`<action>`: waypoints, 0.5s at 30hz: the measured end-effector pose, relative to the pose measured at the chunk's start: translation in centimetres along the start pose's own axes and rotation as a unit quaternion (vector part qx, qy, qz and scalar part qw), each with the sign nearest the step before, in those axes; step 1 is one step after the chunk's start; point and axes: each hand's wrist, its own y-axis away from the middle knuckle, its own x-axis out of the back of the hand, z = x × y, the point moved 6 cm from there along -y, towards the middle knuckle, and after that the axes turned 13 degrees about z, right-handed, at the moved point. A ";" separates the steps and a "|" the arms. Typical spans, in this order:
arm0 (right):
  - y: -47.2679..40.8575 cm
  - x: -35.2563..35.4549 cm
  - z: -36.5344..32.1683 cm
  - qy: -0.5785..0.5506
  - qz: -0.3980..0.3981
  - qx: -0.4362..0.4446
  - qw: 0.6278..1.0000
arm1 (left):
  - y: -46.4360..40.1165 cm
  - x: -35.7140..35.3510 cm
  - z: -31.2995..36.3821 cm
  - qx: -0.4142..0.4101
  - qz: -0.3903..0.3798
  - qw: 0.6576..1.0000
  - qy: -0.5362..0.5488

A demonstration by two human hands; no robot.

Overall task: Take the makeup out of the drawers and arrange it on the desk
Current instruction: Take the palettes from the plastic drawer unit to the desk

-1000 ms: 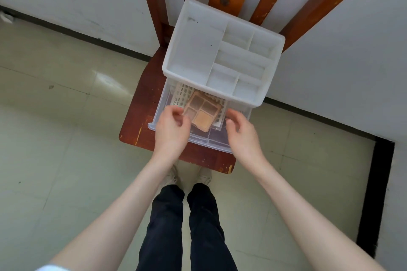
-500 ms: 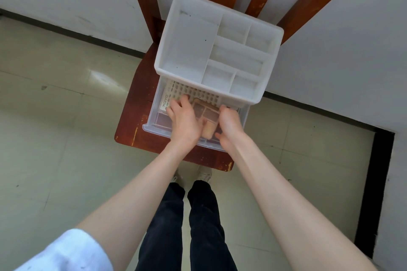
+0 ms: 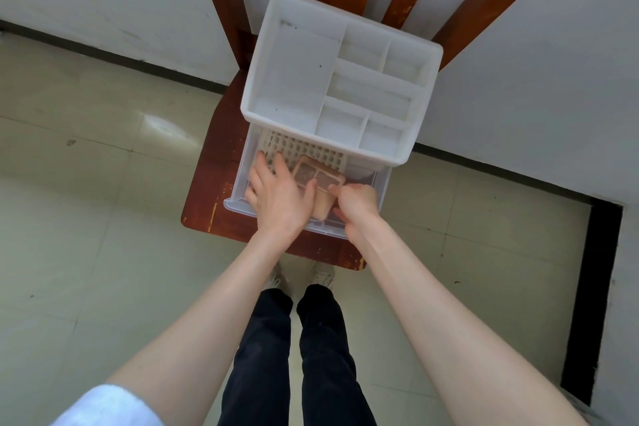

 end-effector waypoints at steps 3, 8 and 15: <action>-0.3 0.3 0.0 0.014 0.032 0.012 0.999 | 0.2 -0.2 -0.2 -0.005 -0.016 1.000 0.006; -0.5 -0.1 0.0 -0.017 0.028 0.015 0.999 | -0.2 0.0 -0.2 -0.041 -0.026 0.998 0.029; -0.7 -0.1 0.1 -0.033 -0.063 0.011 0.997 | 0.0 0.5 0.0 -0.009 -0.004 0.995 0.100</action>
